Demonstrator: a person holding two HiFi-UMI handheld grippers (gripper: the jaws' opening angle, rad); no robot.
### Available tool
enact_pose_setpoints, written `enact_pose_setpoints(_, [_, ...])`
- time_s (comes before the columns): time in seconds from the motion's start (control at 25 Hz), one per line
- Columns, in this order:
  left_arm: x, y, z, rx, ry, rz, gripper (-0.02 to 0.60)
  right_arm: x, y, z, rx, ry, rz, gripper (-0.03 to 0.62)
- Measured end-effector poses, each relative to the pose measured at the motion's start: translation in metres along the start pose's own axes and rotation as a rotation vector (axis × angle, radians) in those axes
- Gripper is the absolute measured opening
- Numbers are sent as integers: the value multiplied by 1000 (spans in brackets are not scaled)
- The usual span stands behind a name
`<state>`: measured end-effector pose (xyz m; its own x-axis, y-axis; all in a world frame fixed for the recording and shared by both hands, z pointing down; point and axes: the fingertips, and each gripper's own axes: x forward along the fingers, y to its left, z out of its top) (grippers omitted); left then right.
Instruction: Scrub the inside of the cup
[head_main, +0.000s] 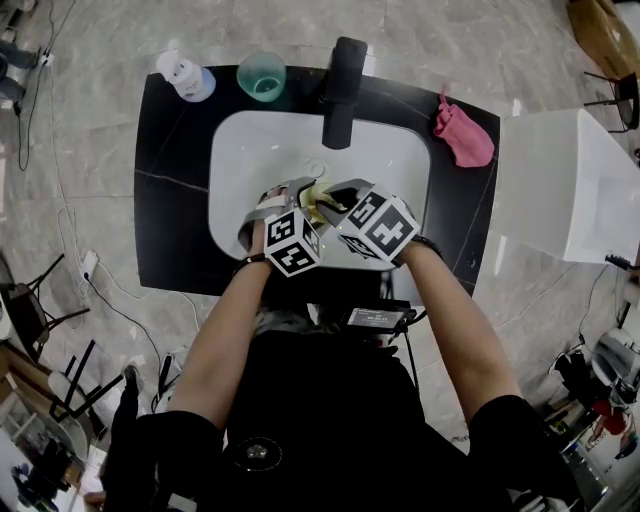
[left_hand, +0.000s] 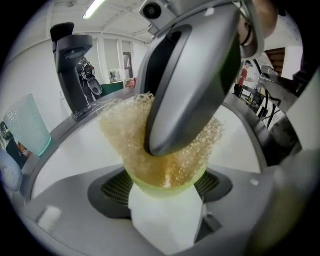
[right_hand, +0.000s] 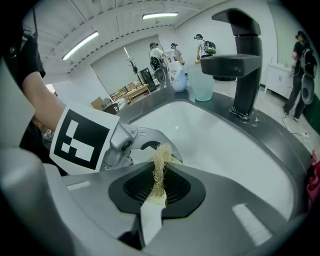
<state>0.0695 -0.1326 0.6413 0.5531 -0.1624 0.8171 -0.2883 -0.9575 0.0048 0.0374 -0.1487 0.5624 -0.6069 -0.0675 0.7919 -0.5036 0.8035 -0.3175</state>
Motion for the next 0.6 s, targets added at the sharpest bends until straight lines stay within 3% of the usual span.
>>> enact_pose_setpoints(0.4, [-9,6,3,-44,-33,-11,367,-2,-21,-5,-151,36,-157,43])
enact_pose_setpoints(0.6, [-13,11,5,-22,-38,0,367,3,-21,-17,-176,73,-157,43])
